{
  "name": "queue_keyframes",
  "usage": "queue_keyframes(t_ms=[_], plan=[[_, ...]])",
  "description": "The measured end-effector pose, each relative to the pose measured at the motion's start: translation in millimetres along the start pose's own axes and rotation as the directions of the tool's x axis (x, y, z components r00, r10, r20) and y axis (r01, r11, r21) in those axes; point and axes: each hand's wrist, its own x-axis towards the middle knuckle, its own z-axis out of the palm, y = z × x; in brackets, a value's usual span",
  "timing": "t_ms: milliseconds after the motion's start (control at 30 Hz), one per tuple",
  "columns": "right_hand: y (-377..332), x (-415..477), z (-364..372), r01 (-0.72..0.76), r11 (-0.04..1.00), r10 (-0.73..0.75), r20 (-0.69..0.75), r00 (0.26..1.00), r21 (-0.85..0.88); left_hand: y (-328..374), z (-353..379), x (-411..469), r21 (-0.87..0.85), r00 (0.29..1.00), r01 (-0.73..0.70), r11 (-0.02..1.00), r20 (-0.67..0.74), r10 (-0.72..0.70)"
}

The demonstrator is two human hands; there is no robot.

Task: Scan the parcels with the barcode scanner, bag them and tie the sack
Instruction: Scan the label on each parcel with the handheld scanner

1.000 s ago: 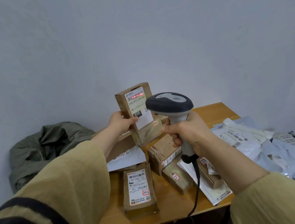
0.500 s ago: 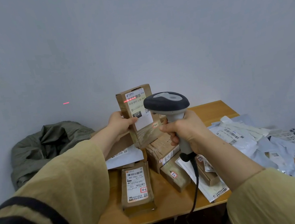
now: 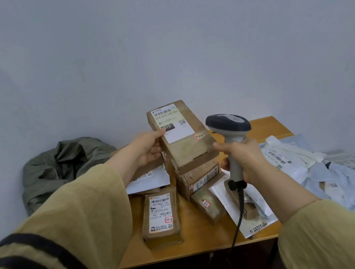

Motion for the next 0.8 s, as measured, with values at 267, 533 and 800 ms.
queue_keyframes(t_ms=[267,533,800], plan=[[18.3,18.0,-23.6,-0.099,0.965,0.12,-0.072,0.99,0.245,-16.0,35.6,7.7,0.019,0.937,0.181,0.983,0.3,-0.178],[12.2,70.4,-25.0,-0.112,0.964,0.156,-0.172,0.973,0.24,4.0,66.7,74.8,-0.001,0.935,0.181,0.983,0.31,-0.172],[10.9,118.2,9.5,-0.16,0.962,0.185,-0.096,0.978,0.219,26.4,-6.7,137.5,-0.008,0.96,0.214,0.977,0.186,-0.209]])
